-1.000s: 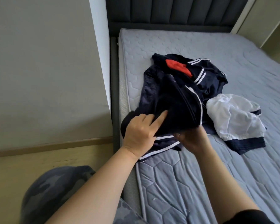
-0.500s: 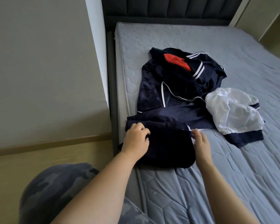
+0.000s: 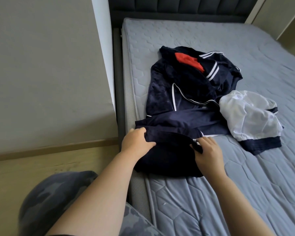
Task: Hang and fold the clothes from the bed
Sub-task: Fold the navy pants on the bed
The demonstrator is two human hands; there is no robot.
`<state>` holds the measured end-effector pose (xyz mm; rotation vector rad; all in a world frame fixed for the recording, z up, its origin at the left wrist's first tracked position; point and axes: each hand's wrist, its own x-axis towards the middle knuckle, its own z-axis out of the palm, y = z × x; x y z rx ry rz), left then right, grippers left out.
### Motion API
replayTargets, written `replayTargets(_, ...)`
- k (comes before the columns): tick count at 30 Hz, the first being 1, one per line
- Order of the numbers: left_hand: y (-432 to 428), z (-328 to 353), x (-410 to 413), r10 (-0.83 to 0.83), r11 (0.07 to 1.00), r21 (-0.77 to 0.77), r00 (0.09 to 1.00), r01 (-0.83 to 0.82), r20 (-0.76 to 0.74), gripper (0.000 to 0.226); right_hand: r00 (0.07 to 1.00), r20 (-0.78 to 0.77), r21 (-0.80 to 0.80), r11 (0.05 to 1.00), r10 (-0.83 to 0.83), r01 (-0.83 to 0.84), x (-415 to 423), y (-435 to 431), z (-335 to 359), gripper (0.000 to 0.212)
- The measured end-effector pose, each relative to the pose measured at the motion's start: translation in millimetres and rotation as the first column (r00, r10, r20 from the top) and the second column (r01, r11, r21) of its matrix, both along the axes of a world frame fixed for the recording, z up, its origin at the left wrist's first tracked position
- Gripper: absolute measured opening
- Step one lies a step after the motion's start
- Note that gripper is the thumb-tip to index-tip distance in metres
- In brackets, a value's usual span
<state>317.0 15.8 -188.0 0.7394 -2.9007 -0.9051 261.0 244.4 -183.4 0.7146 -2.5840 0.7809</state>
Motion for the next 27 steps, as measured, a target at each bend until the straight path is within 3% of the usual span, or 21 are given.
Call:
replayTargets(3,3,4,-1,-0.079,0.996,-0.058,0.989,0.072,-0.127,0.030,0.999,0.004,0.032,0.999,-0.042,0.041,6,-8,0,0.022)
replayTargets(6,4,4,-4,0.016,0.992,0.123,0.991,0.001,-0.133,0.023,0.967,0.208,-0.119,0.978,-0.145,0.172,-1,-11,0,0.012)
replayTargets(8,3,2,-5,0.074,0.974,0.223,0.989,-0.044,-0.130,0.023,0.920,0.372,-0.259,0.938,-0.124,0.231,-11,-13,1,0.021)
replayTargets(10,3,-1,-5,0.120,0.952,0.296,0.983,-0.075,-0.136,0.026,0.877,0.463,-0.300,0.908,-0.129,0.292,-19,-16,2,0.029)
replayTargets(20,15,-17,-9,0.269,0.943,0.238,0.955,-0.234,-0.124,0.030,0.746,0.628,-0.170,0.898,-0.219,0.406,-43,-32,-13,0.031)
replayTargets(24,10,-20,-12,0.287,0.929,0.274,0.951,-0.248,-0.115,0.031,0.695,0.715,-0.171,0.943,-0.081,0.285,-44,-19,-7,0.034)
replayTargets(27,8,-23,-14,0.294,0.923,0.290,0.949,-0.252,-0.111,0.032,0.466,0.844,-0.384,0.905,0.265,0.181,-41,6,-2,0.023)
